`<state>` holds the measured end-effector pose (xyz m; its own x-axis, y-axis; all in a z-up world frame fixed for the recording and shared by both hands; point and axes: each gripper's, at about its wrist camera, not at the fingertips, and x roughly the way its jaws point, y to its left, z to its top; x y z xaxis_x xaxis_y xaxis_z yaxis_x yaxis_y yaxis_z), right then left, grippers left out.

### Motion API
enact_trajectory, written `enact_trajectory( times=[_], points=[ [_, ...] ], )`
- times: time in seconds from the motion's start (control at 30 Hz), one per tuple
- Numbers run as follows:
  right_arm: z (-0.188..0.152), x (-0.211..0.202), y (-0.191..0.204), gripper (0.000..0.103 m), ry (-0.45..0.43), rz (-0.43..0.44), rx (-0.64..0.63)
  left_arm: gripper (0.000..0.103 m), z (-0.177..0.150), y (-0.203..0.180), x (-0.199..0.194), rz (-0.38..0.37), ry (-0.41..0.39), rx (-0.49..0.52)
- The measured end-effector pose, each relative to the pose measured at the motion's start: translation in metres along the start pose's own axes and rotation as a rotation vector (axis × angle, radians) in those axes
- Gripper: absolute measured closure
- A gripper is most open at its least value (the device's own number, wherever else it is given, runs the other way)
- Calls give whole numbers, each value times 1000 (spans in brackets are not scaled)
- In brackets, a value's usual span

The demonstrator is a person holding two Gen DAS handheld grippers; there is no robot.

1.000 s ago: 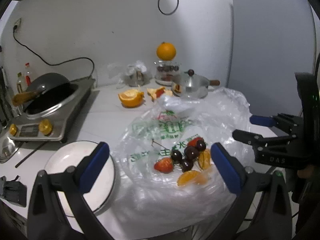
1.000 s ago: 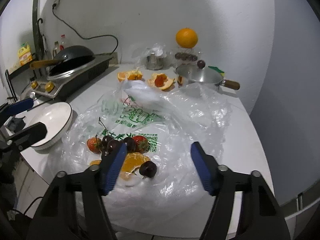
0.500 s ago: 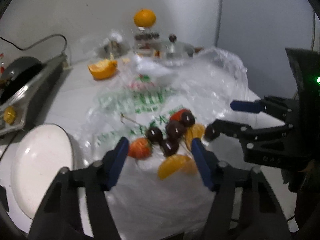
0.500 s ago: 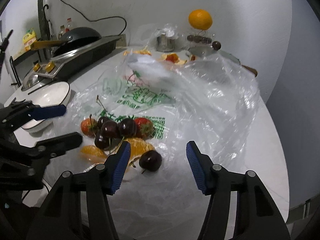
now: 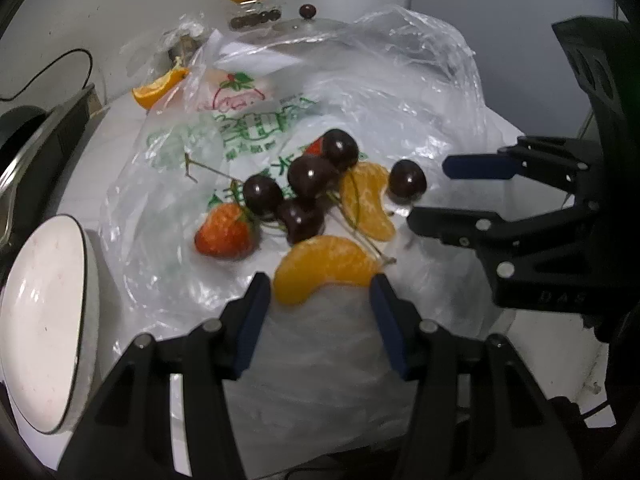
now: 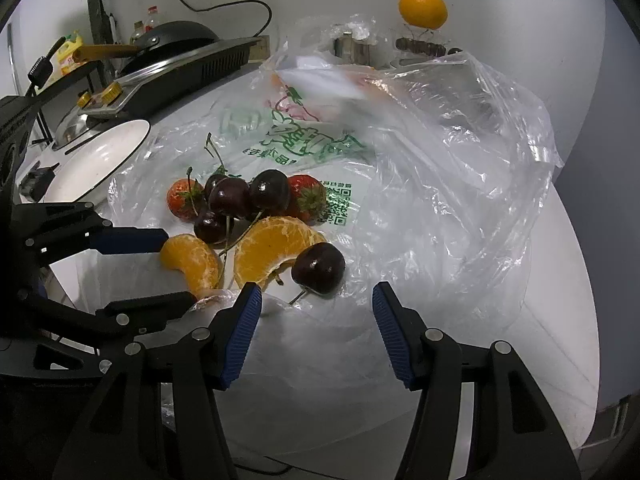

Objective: Organize fruits
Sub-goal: 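Grasp an orange segment with the left gripper while the right gripper grasps a dark cherry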

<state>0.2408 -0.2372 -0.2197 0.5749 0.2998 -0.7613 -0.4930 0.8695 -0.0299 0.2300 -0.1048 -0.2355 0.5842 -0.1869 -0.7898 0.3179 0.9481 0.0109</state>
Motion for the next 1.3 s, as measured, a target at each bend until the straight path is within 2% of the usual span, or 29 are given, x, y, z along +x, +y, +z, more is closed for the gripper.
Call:
enact_trajectory(
  times=[0.33,0.53,0.63,0.7,0.77,0.8,0.9,0.97,1.3],
  points=[
    [10,7,-8,42,-18,44,12,47,7,-12,5,71,-12,113],
    [13,18,-10,43,-13,58,-10,46,11,-1,10,5,-9,101],
    [11,18,-13,54,-14,52,-11,47,11,5,11,-37,-11,86],
    [10,16,-16,55,-18,71,-5,50,11,10,11,-72,-5,67],
    [9,16,-17,56,-19,77,-2,61,10,10,10,-87,-5,69],
    [9,16,-17,57,-20,76,-4,63,9,10,9,-96,-7,75],
    [10,16,-15,71,-28,97,-5,74,8,10,7,-102,-11,75],
    [10,15,-13,71,-29,92,-6,79,7,12,6,-109,-11,64],
    [13,5,-14,71,-47,73,-1,83,-2,17,-9,-129,-45,33]
  ],
)
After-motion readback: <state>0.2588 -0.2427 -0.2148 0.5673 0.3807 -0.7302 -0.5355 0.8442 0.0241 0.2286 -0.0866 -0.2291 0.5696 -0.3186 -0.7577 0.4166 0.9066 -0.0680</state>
